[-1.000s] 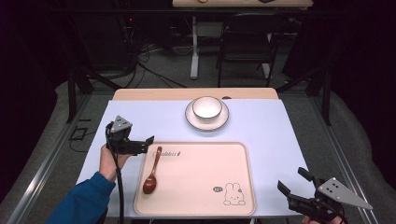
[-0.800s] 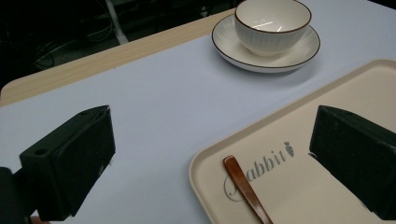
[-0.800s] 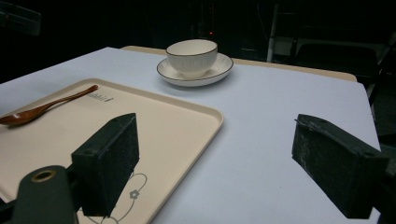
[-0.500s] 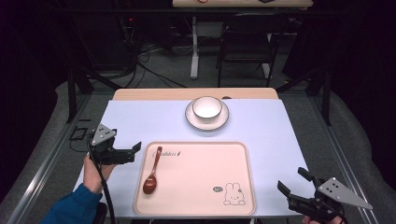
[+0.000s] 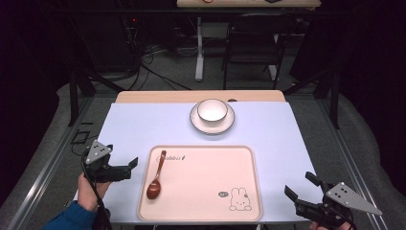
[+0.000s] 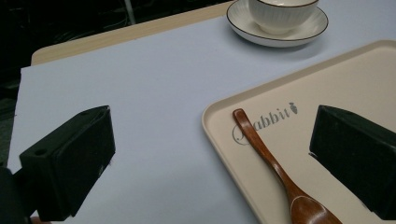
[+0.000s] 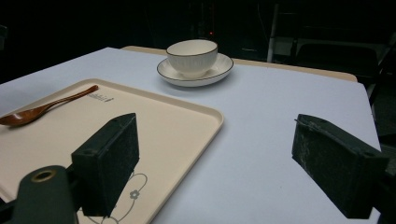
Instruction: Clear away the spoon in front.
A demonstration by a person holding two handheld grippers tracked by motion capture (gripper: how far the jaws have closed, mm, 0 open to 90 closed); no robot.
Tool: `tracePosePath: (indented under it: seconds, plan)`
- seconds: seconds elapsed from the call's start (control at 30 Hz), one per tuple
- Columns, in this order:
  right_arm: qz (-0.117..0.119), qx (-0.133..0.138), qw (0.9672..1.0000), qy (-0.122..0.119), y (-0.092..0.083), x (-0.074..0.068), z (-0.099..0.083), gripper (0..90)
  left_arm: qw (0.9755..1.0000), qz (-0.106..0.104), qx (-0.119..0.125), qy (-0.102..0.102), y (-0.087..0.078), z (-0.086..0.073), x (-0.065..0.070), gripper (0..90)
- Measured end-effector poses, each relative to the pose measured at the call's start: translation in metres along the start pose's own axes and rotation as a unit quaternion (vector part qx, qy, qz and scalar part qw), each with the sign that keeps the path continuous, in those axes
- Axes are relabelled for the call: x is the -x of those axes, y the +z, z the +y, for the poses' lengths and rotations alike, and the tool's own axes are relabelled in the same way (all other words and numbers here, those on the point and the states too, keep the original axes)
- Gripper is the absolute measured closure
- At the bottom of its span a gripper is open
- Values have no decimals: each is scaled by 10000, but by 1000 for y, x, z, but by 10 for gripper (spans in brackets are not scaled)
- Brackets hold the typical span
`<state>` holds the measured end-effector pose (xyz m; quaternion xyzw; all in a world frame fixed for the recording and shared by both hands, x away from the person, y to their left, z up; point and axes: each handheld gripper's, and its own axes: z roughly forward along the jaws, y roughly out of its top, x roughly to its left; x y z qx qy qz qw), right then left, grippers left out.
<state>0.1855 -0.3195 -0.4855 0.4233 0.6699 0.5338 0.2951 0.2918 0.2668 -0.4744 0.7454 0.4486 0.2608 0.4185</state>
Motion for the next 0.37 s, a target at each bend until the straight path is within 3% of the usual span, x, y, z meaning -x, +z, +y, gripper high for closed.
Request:
tracePosePath:
  seconds: [0.2, 0.37]
  plan:
    - [-4, -3, 10000, 4, 0, 0, 0, 140, 9999, 75, 106, -68, -1, -7, -1, 2]
    - [-15, 2, 10000, 33, 0, 1, 0, 140, 9998, 177, 52, -61, 3, -9, -3, 2]
